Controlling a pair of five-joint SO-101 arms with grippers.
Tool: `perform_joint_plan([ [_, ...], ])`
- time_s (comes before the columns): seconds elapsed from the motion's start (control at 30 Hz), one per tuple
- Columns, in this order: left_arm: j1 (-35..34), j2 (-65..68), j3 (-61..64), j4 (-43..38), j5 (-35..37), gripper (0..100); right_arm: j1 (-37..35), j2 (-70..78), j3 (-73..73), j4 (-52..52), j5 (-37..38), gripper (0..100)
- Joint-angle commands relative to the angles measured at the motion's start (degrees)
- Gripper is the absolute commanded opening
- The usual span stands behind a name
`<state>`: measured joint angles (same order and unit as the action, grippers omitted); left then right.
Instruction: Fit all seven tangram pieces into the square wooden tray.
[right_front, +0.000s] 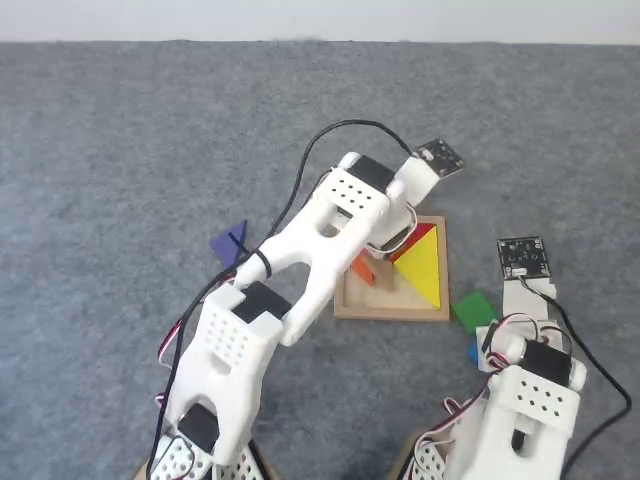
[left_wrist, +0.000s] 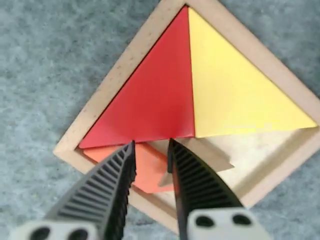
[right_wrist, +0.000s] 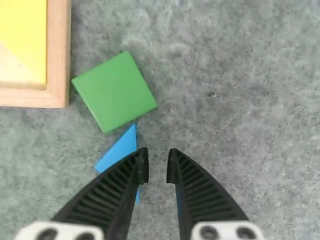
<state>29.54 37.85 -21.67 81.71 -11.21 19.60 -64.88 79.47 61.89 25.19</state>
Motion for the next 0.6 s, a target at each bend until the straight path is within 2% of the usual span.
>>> perform_joint_plan([
  [0.0, 1.14, -4.66, -1.89, 4.31, -0.97, 10, -0.75, 0.13, -0.44, -0.92, 0.35, 8.6],
  [0.1, 1.93, -9.49, 3.56, 4.13, -2.37, 10, -0.75, 0.13, -0.44, -0.92, 0.35, 8.6],
  [0.4, 1.85, -25.93, 29.58, -10.20, -2.37, 10, -0.75, 0.13, -0.44, -0.92, 0.35, 8.6],
  [0.57, 1.58, -26.64, 34.77, -15.56, -2.37, 10, -0.75, 0.13, -0.44, -0.92, 0.35, 8.6],
])
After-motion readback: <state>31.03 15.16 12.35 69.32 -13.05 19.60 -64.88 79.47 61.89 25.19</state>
